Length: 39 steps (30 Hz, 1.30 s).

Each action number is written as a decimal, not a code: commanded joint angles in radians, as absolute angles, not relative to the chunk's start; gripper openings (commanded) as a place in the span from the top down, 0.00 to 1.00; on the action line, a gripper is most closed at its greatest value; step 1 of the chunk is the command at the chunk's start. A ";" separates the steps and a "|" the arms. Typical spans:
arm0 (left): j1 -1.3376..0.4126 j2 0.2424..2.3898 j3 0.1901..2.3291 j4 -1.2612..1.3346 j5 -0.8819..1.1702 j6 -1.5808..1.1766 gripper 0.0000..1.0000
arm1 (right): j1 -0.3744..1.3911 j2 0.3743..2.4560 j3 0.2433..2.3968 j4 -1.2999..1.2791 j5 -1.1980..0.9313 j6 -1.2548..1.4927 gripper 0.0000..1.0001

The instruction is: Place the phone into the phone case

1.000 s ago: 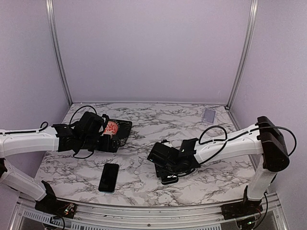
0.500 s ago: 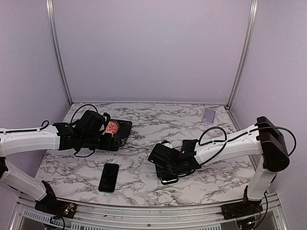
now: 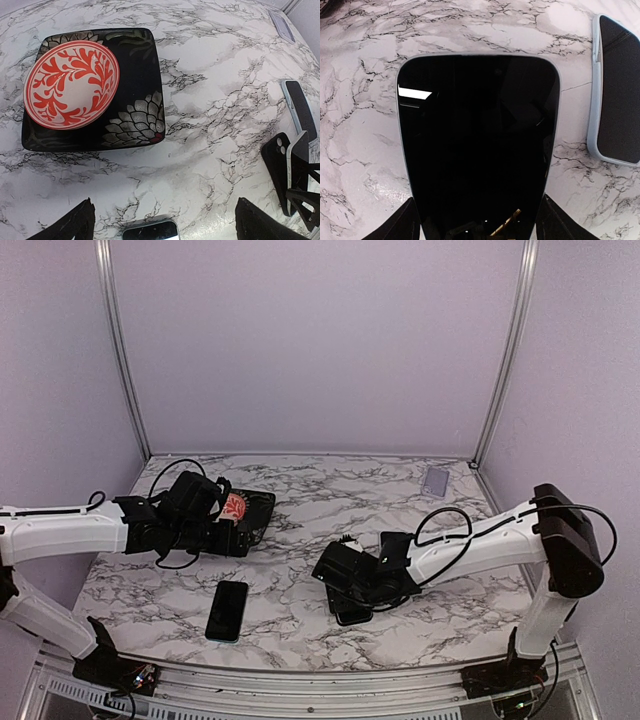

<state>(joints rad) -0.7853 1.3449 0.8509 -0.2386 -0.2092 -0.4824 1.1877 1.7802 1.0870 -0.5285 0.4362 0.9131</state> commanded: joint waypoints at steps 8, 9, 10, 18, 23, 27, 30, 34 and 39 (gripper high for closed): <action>-0.779 1.358 0.868 -0.259 -0.211 -0.466 0.01 | 1.171 1.824 1.076 -0.593 0.310 0.970 0.84; -0.780 1.358 0.869 -0.259 -0.211 -0.467 0.01 | 1.171 1.827 1.083 -0.605 0.311 0.965 0.79; -0.780 1.358 0.867 -0.258 -0.210 -0.468 0.01 | 1.168 1.829 1.089 -0.613 0.311 0.960 0.74; -0.779 1.361 0.872 -0.259 -0.210 -0.461 0.01 | 1.152 1.839 1.116 -0.632 0.291 0.931 0.46; -0.781 1.373 0.884 -0.259 -0.209 -0.455 0.01 | 1.150 1.848 1.157 -0.685 0.301 0.913 0.17; -0.780 1.384 0.890 -0.259 -0.207 -0.456 0.01 | 1.148 1.859 1.184 -0.726 0.298 0.903 0.01; -0.779 1.387 0.884 -0.258 -0.208 -0.458 0.01 | 1.145 1.856 1.186 -0.727 0.283 0.898 0.01; -0.780 1.387 0.875 -0.256 -0.207 -0.461 0.01 | 1.128 1.862 1.170 -0.693 0.241 0.883 0.01; -0.780 1.382 0.873 -0.257 -0.213 -0.456 0.01 | 1.115 1.898 1.187 -0.665 0.183 0.856 0.06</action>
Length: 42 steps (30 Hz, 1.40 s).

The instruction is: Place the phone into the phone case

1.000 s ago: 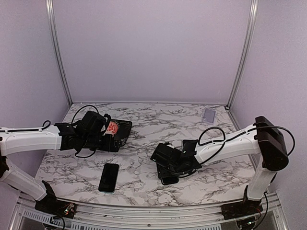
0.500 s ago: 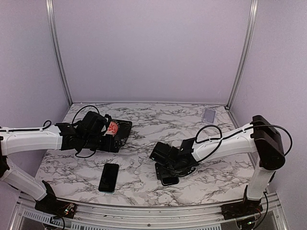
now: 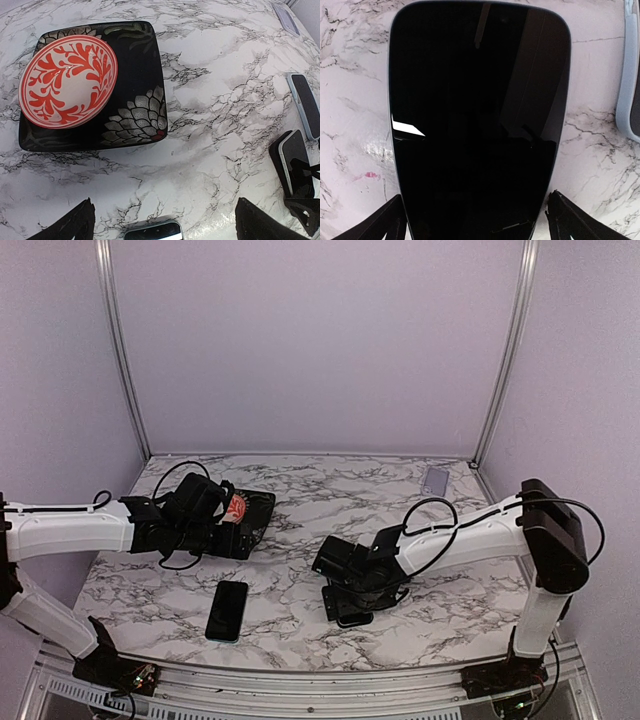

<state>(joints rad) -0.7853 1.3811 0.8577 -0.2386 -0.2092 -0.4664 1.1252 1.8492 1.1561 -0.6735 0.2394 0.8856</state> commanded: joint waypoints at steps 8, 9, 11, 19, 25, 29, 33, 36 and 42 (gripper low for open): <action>-0.780 1.382 0.864 -0.253 -0.217 -0.456 0.01 | 1.117 1.958 1.233 -0.696 0.168 0.830 0.35; -0.779 1.381 0.863 -0.253 -0.218 -0.456 0.01 | 1.118 1.953 1.229 -0.691 0.167 0.830 0.40; -0.781 1.378 0.861 -0.253 -0.219 -0.454 0.01 | 1.118 1.941 1.221 -0.684 0.167 0.834 0.50; -0.780 1.388 0.873 -0.250 -0.220 -0.447 0.01 | 1.124 1.893 1.237 -0.648 0.204 0.808 0.91; -0.780 1.386 0.887 -0.245 -0.224 -0.436 0.01 | 1.132 1.808 1.206 -0.570 0.253 0.806 1.00; -0.781 1.370 0.904 -0.224 -0.200 -0.412 0.01 | 1.137 1.755 1.206 -0.548 0.299 0.804 1.00; -0.778 1.307 0.887 -0.071 -0.015 -0.414 0.01 | 1.162 1.674 1.219 -0.472 0.411 0.734 1.00; -0.778 1.249 0.845 0.135 0.128 -0.467 0.01 | 1.187 1.612 1.229 -0.369 0.493 0.652 1.00; -0.779 1.171 0.780 0.410 0.167 -0.577 0.01 | 1.215 1.524 1.230 -0.138 0.561 0.480 1.00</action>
